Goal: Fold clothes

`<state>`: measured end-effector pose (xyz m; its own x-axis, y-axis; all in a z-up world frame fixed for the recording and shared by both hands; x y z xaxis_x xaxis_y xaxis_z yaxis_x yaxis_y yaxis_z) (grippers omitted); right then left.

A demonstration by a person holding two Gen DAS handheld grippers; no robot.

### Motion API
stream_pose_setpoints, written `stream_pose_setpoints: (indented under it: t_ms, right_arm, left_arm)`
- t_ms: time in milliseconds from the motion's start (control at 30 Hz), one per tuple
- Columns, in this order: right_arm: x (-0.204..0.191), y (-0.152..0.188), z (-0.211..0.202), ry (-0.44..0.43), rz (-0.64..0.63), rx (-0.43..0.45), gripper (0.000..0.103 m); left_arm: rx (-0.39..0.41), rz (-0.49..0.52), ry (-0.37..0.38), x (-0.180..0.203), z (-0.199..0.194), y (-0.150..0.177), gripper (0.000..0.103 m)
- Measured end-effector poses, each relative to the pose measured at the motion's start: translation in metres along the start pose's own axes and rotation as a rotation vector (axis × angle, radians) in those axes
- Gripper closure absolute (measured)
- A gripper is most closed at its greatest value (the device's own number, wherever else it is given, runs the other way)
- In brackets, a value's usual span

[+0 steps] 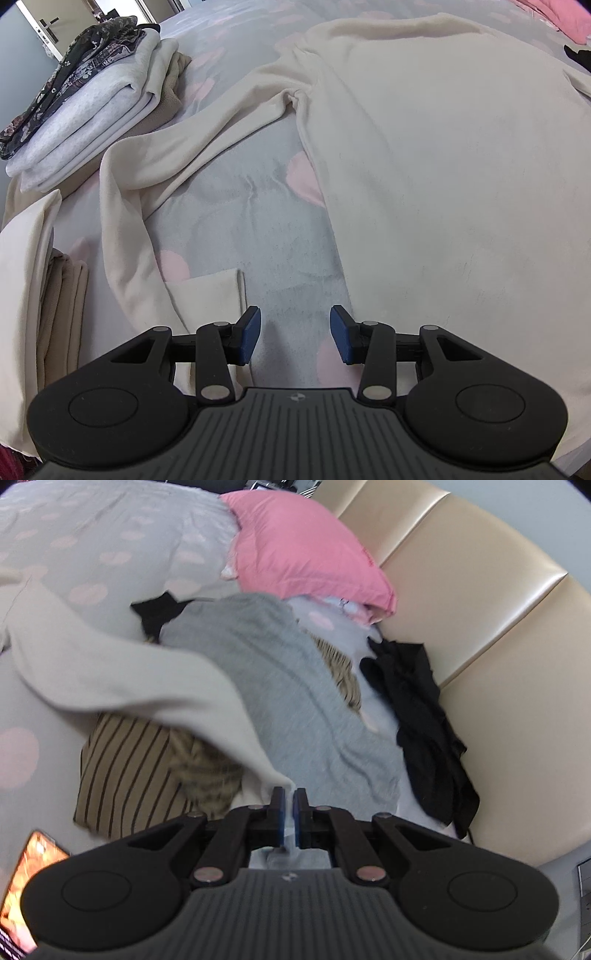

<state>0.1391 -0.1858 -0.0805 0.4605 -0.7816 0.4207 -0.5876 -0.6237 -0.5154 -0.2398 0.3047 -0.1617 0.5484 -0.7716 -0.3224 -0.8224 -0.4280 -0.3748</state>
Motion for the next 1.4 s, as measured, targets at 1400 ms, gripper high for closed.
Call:
stream_pose_setpoints:
  t_ms: [1400]
  right_arm:
    - [0.005,-0.021,0.022,-0.314,0.485,-0.092,0.092]
  left_arm:
    - [-0.012,0.002,-0.022,0.010,0.007,0.003,0.060]
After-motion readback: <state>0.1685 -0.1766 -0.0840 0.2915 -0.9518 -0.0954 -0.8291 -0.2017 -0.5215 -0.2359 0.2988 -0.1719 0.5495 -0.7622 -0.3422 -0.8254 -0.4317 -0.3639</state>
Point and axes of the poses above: each gripper's, at about its wrist camera, not at the fingertips, and z roughly the way its jaws point, x to its right, y to its underside, the point moved 1 cm from there along z, roughly the way its jaws point, and after that the axes turned 4 degrees about -y, right-handed, at the moved point
